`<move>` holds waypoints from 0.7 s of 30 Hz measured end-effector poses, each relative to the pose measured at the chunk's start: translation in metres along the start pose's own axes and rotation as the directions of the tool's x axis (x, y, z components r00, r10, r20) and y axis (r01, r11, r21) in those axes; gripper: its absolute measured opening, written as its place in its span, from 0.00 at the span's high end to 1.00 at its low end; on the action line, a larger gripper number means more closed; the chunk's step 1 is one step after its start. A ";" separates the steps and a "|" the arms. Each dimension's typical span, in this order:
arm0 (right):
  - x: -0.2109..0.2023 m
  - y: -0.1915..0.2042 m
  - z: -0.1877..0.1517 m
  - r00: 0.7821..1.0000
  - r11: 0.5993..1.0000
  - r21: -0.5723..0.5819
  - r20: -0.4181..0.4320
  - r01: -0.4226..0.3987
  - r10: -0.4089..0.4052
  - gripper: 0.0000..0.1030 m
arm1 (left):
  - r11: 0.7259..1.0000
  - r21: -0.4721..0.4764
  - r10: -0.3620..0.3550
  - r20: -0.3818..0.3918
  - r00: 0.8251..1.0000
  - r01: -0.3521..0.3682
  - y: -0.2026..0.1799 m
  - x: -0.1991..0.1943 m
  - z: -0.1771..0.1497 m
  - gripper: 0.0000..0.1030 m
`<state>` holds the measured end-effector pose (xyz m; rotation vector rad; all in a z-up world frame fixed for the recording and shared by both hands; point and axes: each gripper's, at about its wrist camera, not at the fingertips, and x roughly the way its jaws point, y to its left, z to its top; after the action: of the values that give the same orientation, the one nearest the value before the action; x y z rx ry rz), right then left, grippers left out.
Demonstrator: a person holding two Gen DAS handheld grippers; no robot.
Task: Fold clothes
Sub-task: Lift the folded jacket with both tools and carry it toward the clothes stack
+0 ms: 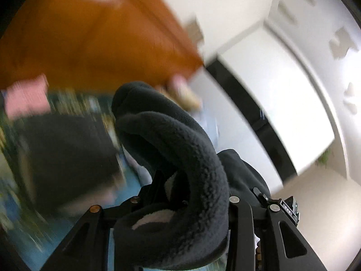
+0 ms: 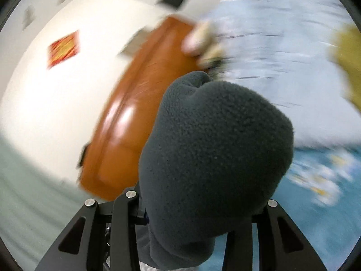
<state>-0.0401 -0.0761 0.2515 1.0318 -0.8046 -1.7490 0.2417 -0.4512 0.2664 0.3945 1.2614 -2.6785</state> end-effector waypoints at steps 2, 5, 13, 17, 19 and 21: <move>0.053 0.035 0.017 0.995 0.995 -0.054 -0.054 -0.089 0.086 0.61 | 1.000 -0.014 0.026 0.104 0.994 -0.024 0.022 -0.032 0.032 0.62; 0.129 0.068 0.033 0.976 0.977 -0.104 -0.138 -0.186 0.171 0.61 | 0.995 -0.071 0.079 0.185 0.980 -0.067 0.060 -0.047 0.043 0.62; 0.290 -0.021 -0.016 0.931 0.993 -0.102 -0.354 0.059 -0.092 0.61 | 0.906 -0.296 0.304 -0.040 0.952 -0.302 0.204 0.020 -0.043 0.61; 0.309 -0.071 -0.034 0.901 0.986 -0.054 -0.401 0.158 -0.166 0.60 | 0.903 -0.365 0.236 -0.021 0.971 -0.228 0.231 0.019 -0.071 0.59; 0.310 -0.070 -0.031 0.902 0.988 -0.067 -0.403 0.141 -0.156 0.60 | 0.915 -0.337 0.240 0.009 0.971 -0.223 0.225 0.014 -0.062 0.60; 0.314 -0.053 -0.025 0.902 0.985 -0.122 -0.401 0.121 -0.161 0.60 | 0.935 -0.287 0.236 0.056 0.970 -0.210 0.211 0.010 -0.037 0.61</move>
<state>-0.1080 -0.3507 0.1034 1.3608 -0.3846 -1.5895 0.2909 -0.5563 0.0859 0.3497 1.4449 -2.2639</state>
